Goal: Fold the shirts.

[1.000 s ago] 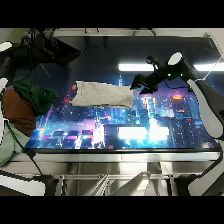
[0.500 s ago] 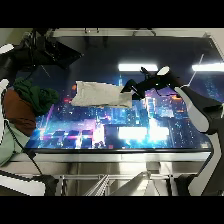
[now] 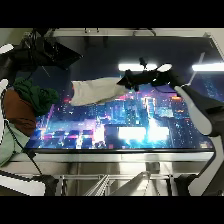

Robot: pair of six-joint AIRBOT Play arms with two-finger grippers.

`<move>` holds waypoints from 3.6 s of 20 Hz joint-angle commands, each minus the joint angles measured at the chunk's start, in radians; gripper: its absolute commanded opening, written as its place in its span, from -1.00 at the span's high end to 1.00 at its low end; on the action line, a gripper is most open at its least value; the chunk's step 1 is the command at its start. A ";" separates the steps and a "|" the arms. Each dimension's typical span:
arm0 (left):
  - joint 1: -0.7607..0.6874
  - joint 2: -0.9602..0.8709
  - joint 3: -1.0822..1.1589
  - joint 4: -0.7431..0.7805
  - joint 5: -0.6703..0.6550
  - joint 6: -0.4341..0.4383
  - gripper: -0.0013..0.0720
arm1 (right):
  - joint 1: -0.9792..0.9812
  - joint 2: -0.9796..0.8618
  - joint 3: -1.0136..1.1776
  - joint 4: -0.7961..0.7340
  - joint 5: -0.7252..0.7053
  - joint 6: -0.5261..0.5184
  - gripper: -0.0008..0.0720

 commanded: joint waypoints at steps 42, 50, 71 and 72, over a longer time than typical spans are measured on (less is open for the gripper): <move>-0.209 0.000 0.000 0.008 -0.023 0.012 0.96 | -1.332 0.573 -0.417 -1.476 0.399 0.420 -0.94; -0.128 0.001 0.188 0.092 0.023 -0.041 0.97 | -1.082 0.592 -0.275 -0.799 0.349 0.288 0.93; -0.014 0.884 -1.210 0.554 0.378 -0.029 0.88 | -0.074 1.147 -1.124 -0.413 -0.004 0.090 0.93; -0.003 0.895 -1.210 0.555 0.375 -0.029 0.88 | -0.074 1.147 -1.124 -0.413 0.006 0.090 0.93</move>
